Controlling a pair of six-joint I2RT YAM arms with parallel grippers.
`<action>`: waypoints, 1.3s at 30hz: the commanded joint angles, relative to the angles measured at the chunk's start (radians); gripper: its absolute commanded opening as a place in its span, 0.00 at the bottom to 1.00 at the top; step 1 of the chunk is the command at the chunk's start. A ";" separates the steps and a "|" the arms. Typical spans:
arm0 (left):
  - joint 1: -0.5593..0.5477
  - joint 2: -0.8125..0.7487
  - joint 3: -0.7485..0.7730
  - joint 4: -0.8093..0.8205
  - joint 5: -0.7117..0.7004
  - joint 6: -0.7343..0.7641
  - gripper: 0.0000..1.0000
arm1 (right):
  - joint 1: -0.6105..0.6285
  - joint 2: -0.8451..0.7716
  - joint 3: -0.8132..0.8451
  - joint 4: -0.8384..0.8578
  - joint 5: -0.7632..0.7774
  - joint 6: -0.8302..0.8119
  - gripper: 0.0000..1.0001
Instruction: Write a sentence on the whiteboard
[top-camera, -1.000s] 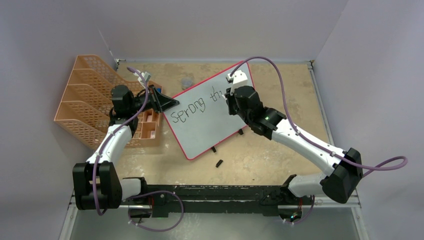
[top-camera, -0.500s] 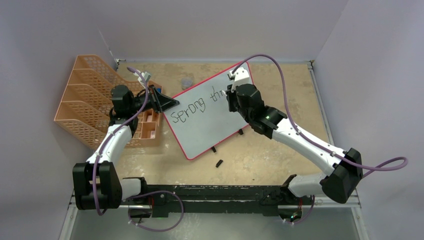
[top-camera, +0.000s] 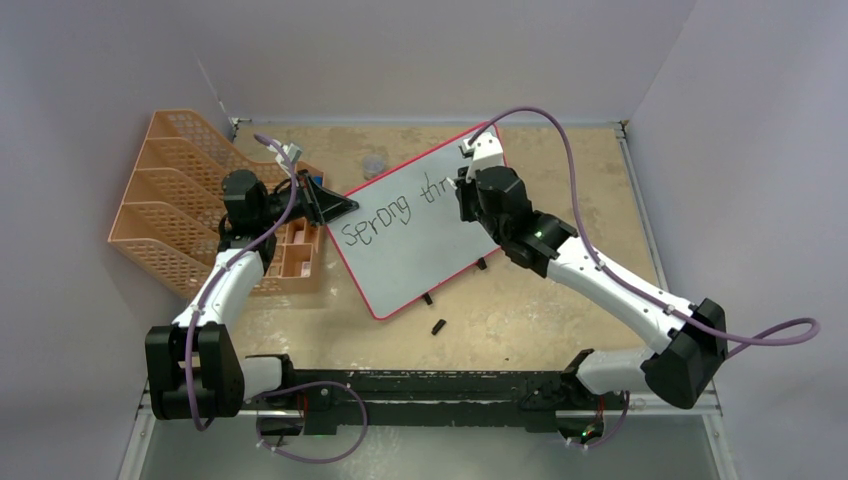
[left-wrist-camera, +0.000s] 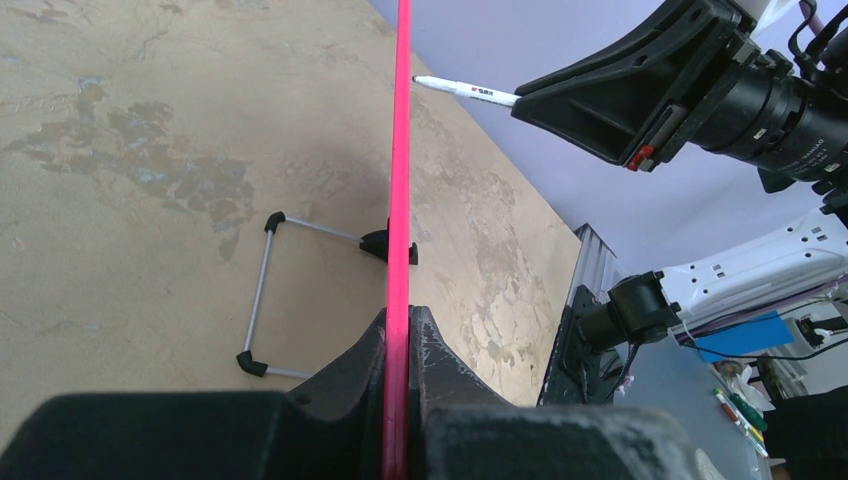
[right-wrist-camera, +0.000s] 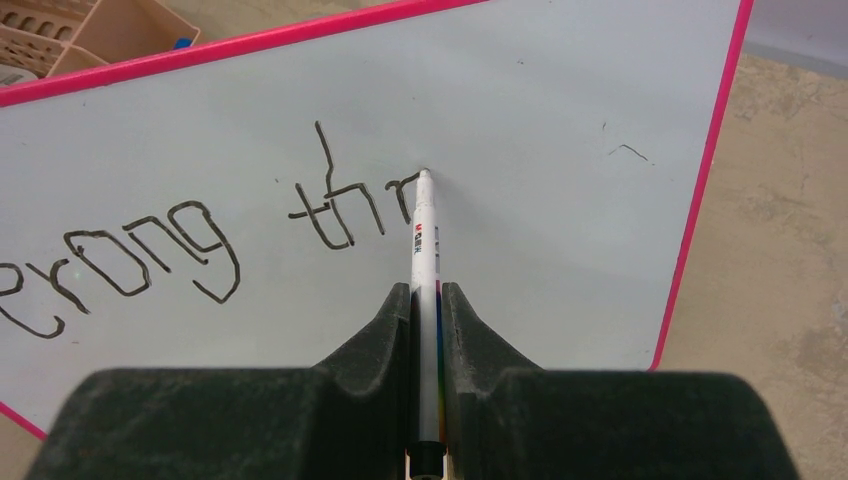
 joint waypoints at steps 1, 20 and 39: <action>-0.026 0.010 0.018 -0.022 0.047 0.039 0.00 | -0.006 -0.049 0.009 0.020 0.016 0.003 0.00; -0.026 0.007 0.018 -0.025 0.049 0.042 0.00 | -0.025 -0.020 -0.012 0.052 -0.001 0.011 0.00; -0.026 0.011 0.019 -0.023 0.052 0.042 0.00 | -0.026 -0.012 0.002 0.021 -0.063 0.011 0.00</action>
